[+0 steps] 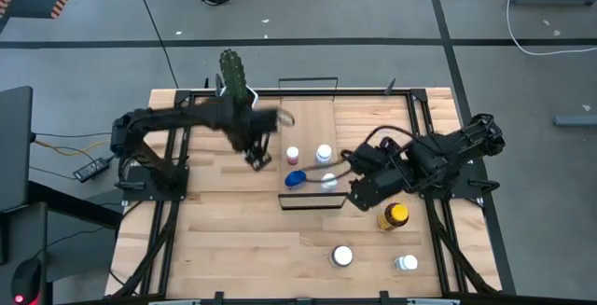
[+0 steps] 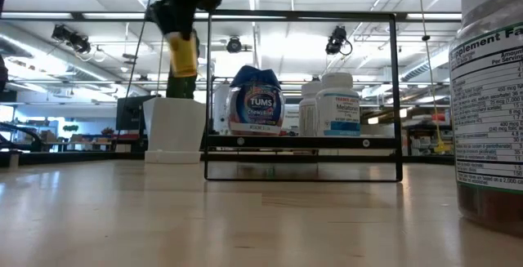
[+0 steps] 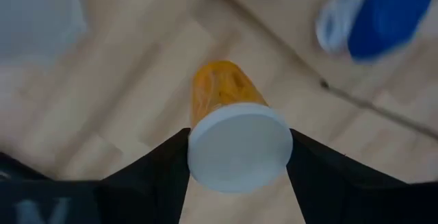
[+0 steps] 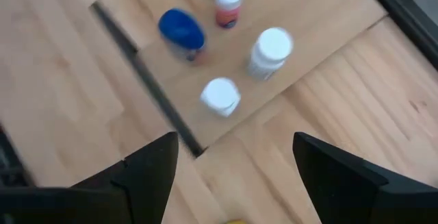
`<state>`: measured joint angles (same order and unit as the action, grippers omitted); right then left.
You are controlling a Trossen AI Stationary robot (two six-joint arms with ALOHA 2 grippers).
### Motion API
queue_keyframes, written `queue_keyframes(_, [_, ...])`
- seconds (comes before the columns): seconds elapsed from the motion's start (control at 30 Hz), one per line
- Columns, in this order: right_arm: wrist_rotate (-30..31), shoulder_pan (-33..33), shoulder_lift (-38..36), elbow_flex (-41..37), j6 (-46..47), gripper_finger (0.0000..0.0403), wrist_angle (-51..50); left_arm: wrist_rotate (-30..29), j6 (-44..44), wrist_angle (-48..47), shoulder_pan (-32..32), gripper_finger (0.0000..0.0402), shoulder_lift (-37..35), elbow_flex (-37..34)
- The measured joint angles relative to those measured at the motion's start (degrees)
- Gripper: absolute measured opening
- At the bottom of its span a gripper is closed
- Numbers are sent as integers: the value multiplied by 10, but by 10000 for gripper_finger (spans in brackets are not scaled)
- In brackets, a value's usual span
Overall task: Pick and place medicine bottles onto shelf by color
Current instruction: Put the orange medicine bottle on the shelf
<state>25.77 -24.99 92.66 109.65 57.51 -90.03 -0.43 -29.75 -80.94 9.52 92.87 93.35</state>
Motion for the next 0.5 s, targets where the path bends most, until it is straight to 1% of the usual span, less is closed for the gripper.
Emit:
queue_keyframes(0.13, [3, 42, -9, 0, -1, 296, 0, -20, 90, 9, 69, 220, 18, 43])
queue_keyframes(0.23, [2, 79, -20, 0, -8, 296, 0, -21, 154, 16, 105, 225, 46, 74])
queue_keyframes(0.37, [-2, 124, -41, 0, -20, 296, 0, -20, 225, 17, 129, 227, 97, 114])
queue_keyframes(0.5, [-4, 159, -65, 0, -22, 296, 0, -19, 262, 13, 140, 228, 155, 163])
